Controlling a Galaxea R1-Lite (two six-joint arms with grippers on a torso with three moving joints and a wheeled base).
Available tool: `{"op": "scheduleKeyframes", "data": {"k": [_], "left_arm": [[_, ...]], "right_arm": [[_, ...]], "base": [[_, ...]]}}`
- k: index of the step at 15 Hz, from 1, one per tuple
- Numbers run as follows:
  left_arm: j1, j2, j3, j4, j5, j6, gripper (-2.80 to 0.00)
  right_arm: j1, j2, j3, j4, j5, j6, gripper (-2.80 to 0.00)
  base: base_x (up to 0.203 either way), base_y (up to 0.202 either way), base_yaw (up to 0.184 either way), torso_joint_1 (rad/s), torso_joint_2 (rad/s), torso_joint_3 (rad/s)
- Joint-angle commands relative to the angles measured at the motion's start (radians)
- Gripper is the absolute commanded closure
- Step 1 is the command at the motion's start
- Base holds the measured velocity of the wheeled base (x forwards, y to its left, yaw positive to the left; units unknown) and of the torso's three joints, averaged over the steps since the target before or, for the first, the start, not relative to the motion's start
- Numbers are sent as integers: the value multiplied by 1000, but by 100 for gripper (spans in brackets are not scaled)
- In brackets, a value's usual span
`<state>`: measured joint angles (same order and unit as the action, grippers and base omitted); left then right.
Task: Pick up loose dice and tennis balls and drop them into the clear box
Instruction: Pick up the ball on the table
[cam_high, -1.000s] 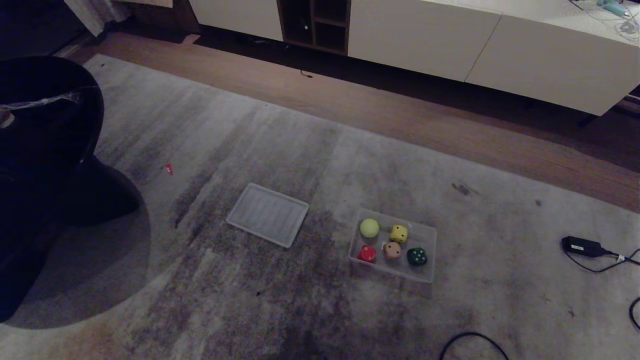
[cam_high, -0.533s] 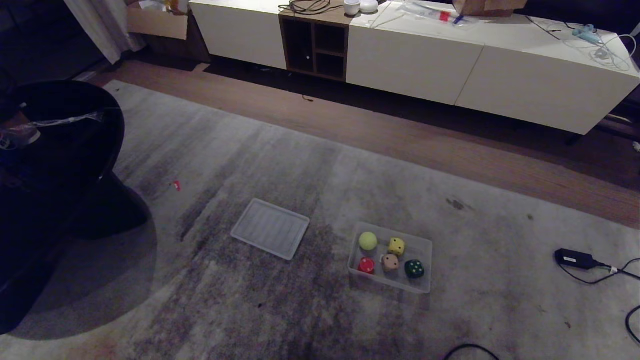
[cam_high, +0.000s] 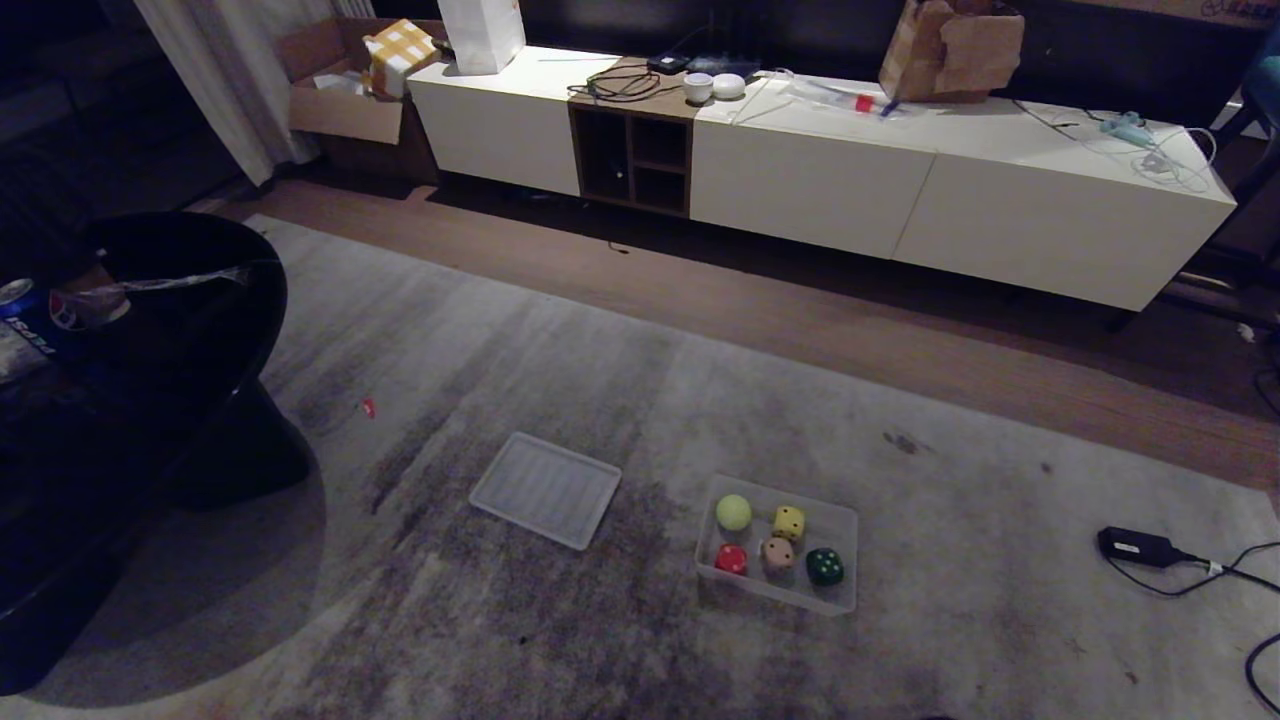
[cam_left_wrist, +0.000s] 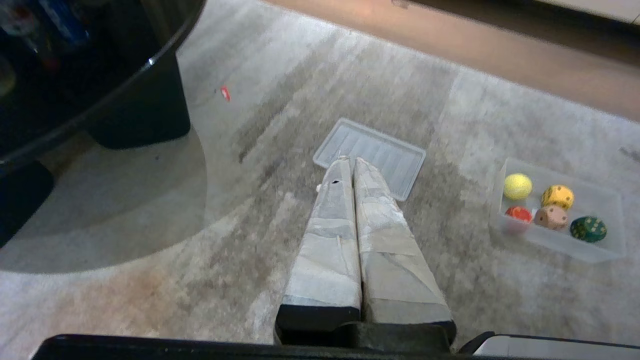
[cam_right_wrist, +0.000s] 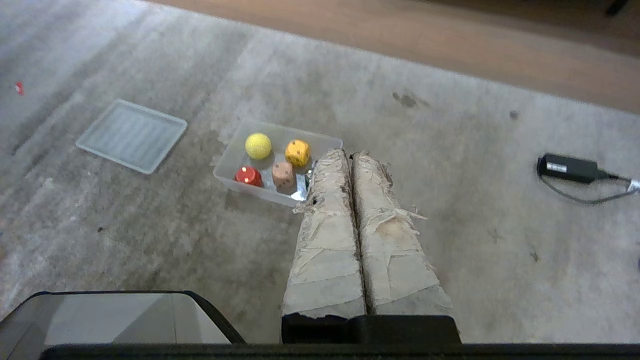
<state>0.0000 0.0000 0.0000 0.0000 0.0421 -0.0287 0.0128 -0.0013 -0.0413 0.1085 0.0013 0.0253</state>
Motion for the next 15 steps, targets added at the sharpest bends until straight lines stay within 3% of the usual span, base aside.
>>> {"op": "scheduleKeyframes", "data": {"k": [1, 15], "left_arm": [[0, 2, 2, 0, 1, 0, 0], [-1, 2, 2, 0, -4, 1, 0]], "right_arm": [[0, 1, 0, 0, 0, -1, 0], [0, 1, 0, 0, 0, 1, 0]], "base": [[0, 0, 0, -2, 3, 207], [0, 0, 0, 4, 2, 202]]}}
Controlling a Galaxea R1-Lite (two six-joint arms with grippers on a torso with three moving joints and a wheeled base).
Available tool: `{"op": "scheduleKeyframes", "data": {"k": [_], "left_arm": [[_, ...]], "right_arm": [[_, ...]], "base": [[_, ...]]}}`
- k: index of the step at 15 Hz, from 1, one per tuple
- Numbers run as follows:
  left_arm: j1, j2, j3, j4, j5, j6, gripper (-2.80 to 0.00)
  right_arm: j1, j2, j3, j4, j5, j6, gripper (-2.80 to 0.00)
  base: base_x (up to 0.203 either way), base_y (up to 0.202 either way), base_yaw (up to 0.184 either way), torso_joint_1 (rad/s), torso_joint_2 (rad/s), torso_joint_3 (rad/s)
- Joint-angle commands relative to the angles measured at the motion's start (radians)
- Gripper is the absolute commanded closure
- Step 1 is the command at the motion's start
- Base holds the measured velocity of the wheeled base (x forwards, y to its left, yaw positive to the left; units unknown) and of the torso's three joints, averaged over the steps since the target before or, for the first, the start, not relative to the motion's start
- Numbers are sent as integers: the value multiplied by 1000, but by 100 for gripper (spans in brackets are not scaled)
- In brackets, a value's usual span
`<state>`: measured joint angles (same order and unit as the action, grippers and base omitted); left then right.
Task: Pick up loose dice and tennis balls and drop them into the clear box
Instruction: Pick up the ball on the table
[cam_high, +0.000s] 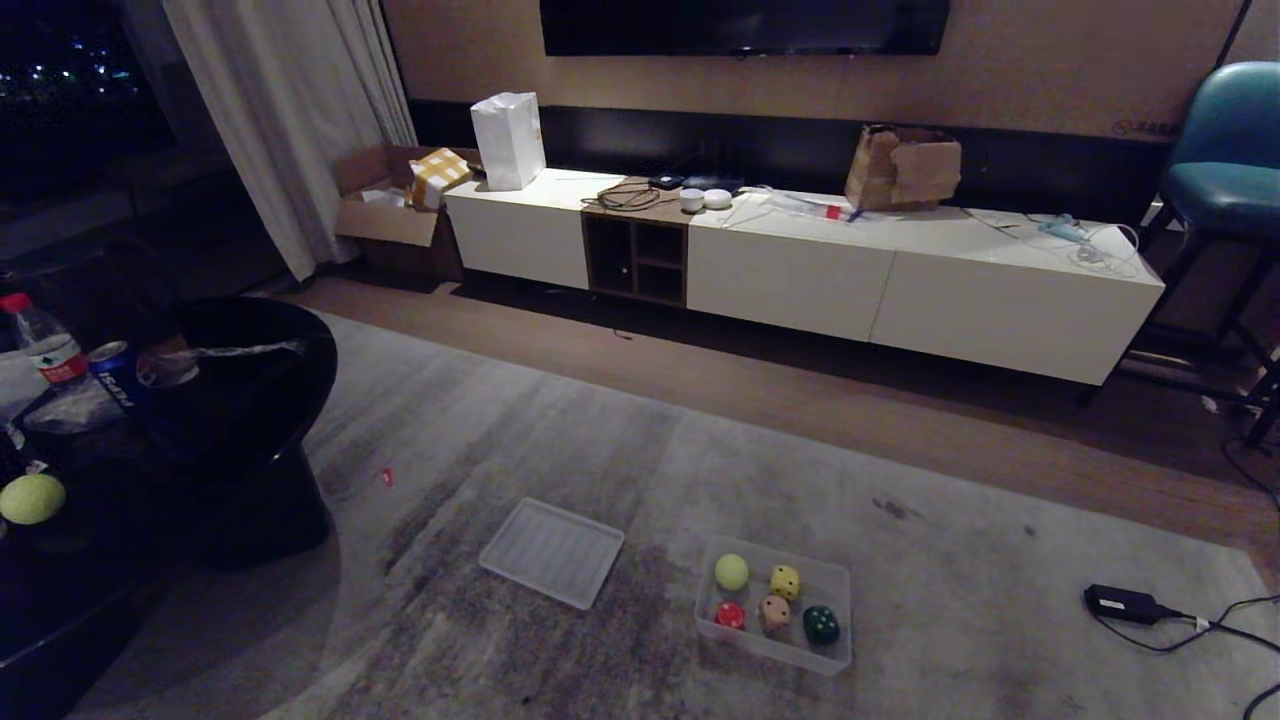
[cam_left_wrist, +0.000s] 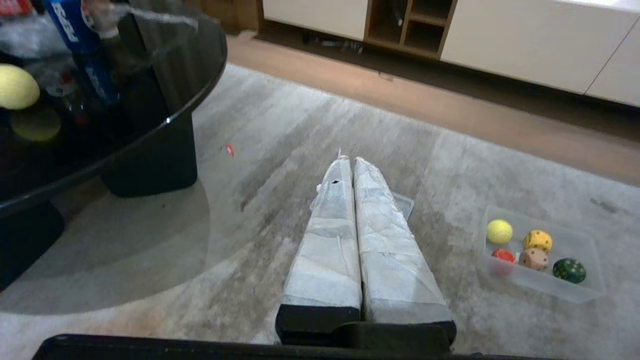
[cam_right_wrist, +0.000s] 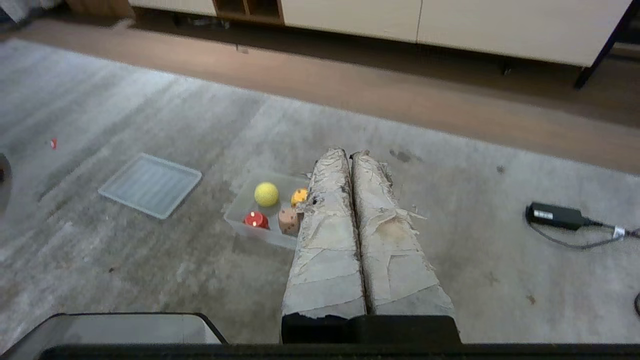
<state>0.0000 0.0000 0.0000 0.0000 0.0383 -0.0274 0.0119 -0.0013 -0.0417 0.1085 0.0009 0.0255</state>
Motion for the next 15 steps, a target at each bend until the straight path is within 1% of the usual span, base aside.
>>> {"op": "scheduleKeyframes", "data": {"k": [1, 5, 7, 10, 12, 15], "left_arm": [[0, 2, 2, 2, 3, -2, 0], [0, 2, 2, 2, 5, -3, 0], [0, 2, 2, 2, 6, -3, 0], [0, 2, 2, 2, 3, 1, 0], [0, 2, 2, 2, 5, 1, 0], [0, 2, 2, 2, 5, 1, 0]], "right_arm": [[0, 1, 0, 0, -1, 1, 0], [0, 1, 0, 0, 0, -4, 0], [0, 1, -1, 2, -1, -19, 0], [0, 1, -1, 2, -1, -16, 0], [0, 1, 0, 2, -1, -16, 0], [0, 1, -1, 1, -2, -16, 0]], "base": [[0, 0, 0, 2, 2, 124], [0, 0, 0, 3, 2, 39], [0, 0, 0, 0, 0, 0], [0, 0, 0, 0, 0, 0], [4, 0, 89, 3, 4, 9], [3, -9, 160, 2, 0, 4]]}}
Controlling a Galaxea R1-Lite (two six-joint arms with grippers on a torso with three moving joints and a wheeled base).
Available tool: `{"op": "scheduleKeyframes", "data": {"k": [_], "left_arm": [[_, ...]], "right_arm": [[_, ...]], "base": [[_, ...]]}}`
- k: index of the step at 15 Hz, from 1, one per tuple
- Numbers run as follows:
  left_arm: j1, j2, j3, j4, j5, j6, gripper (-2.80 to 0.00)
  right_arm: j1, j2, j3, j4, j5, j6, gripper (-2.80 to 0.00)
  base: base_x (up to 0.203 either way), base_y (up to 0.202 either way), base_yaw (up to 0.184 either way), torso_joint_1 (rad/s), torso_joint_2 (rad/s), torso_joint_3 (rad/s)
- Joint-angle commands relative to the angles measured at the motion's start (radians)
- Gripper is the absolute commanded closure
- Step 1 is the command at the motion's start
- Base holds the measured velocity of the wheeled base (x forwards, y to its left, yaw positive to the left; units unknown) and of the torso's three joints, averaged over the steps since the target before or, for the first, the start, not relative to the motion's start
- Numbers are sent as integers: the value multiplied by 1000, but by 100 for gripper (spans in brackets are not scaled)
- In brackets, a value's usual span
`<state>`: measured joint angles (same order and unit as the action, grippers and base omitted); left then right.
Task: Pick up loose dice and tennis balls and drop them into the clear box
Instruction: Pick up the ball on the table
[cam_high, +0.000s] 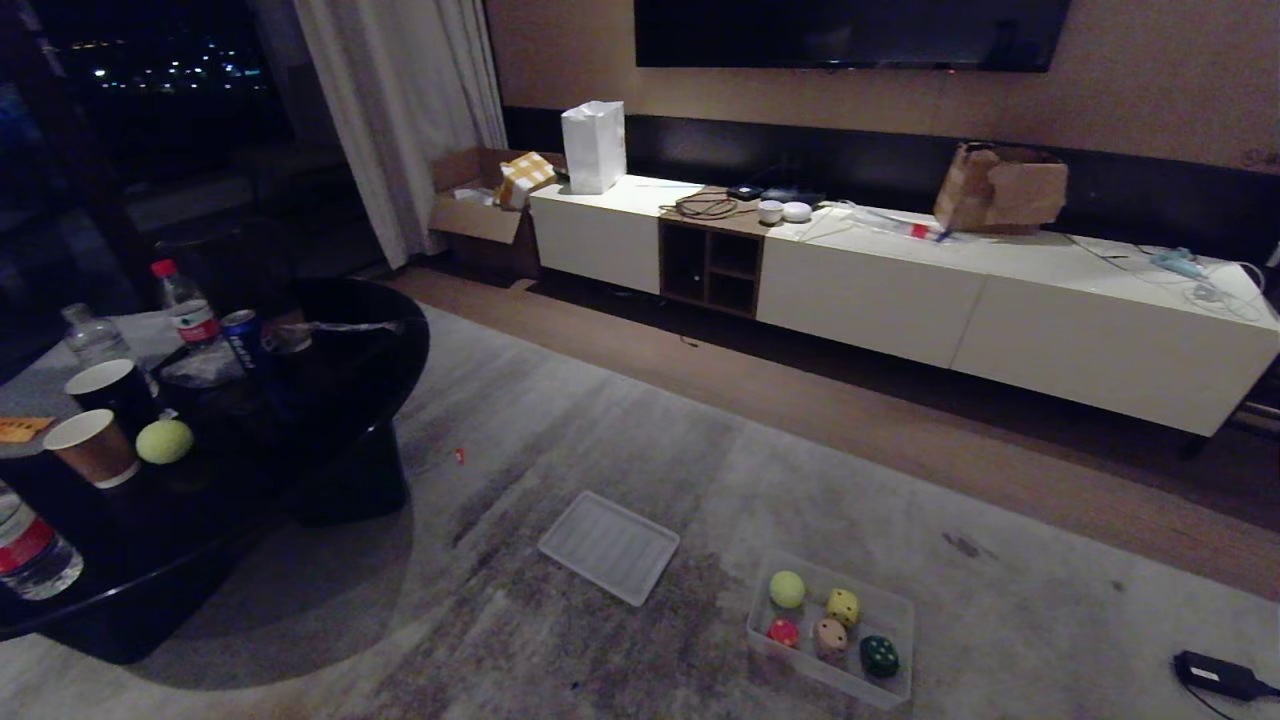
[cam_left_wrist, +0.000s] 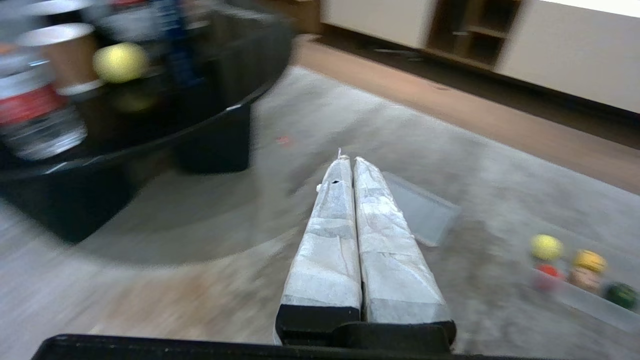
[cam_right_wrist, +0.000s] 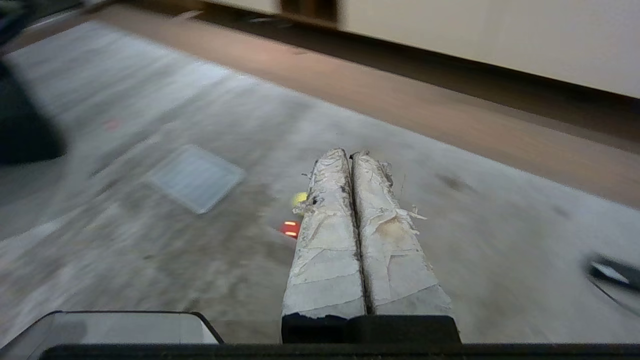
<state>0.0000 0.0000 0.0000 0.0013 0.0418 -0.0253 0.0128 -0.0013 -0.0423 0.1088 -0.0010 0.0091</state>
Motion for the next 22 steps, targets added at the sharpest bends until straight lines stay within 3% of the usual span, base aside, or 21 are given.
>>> {"op": "scheduleKeyframes", "data": {"k": [1, 22], "left_arm": [[0, 2, 2, 0, 1, -1, 0], [0, 2, 2, 0, 3, -5, 0]], "right_arm": [[0, 1, 0, 1, -1, 0, 0], [0, 1, 1, 0, -1, 2, 0]], "base": [[2, -10, 161, 5, 2, 2], [0, -9, 164, 2, 2, 3]]}}
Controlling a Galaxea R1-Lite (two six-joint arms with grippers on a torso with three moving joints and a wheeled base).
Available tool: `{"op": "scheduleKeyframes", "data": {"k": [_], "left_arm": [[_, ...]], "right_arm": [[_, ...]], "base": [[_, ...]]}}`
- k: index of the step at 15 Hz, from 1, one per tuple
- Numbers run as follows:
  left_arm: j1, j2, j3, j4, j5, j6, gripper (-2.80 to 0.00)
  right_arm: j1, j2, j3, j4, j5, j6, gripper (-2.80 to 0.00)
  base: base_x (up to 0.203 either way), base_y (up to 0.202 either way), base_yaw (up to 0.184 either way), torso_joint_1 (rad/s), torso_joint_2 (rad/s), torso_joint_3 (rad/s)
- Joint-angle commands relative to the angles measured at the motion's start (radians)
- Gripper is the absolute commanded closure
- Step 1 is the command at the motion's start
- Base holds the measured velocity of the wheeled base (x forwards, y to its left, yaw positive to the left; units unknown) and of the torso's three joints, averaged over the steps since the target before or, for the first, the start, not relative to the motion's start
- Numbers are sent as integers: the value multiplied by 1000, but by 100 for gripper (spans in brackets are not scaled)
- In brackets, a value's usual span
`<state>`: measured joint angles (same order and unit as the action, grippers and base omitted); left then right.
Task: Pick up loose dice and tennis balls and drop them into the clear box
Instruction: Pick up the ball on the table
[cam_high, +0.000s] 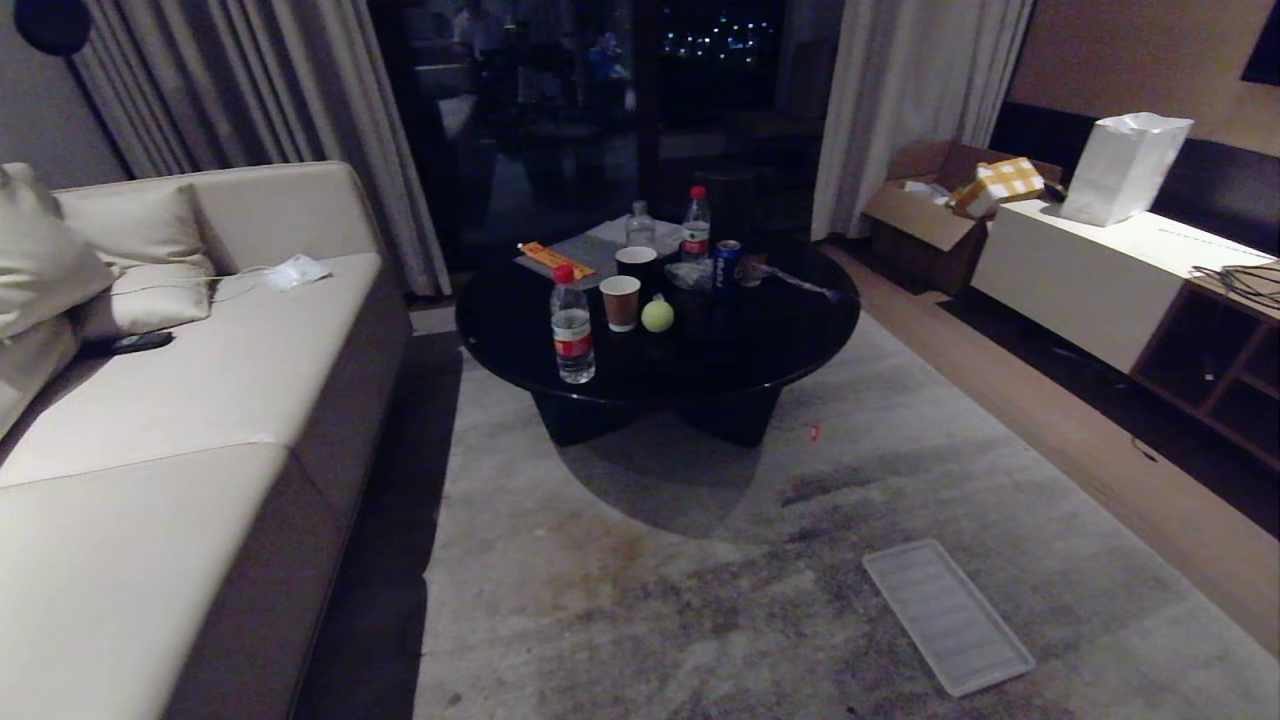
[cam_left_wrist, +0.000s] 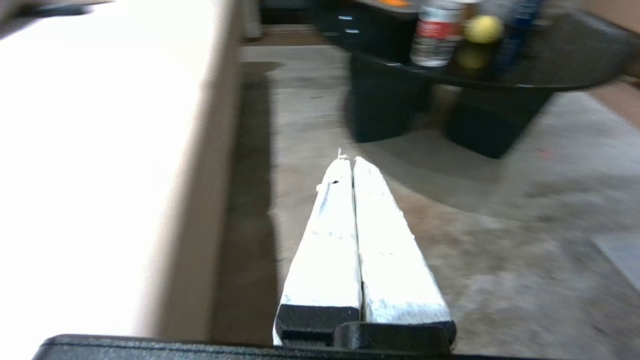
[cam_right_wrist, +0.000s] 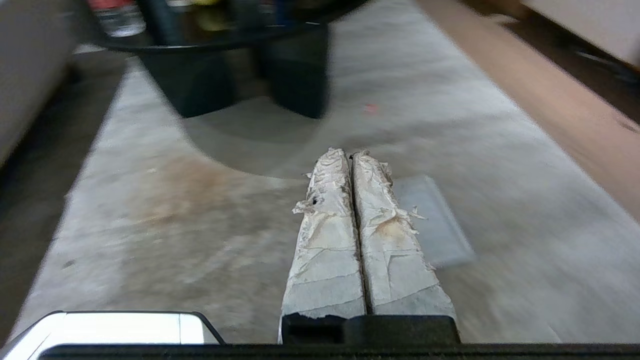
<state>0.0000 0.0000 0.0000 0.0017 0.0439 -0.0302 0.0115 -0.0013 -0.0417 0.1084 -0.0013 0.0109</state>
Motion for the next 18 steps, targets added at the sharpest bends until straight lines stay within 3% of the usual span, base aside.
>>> {"op": "scheduleKeyframes", "data": {"k": [1, 7, 15, 18], "left_arm": [[0, 2, 2, 0, 1, 0, 0], [0, 2, 2, 0, 1, 0, 0], [0, 2, 2, 0, 1, -2, 0], [0, 2, 2, 0, 1, -3, 0]], "right_arm": [[1, 1, 0, 0, 0, 0, 0], [1, 1, -1, 0, 0, 0, 0], [1, 1, 0, 0, 0, 0, 0], [1, 1, 0, 0, 0, 0, 0]], "base": [[1, -8, 162, 2, 7, -7], [-2, -5, 140, 3, 1, 2], [0, 0, 0, 0, 0, 0], [129, 0, 0, 1, -1, 1]]}}
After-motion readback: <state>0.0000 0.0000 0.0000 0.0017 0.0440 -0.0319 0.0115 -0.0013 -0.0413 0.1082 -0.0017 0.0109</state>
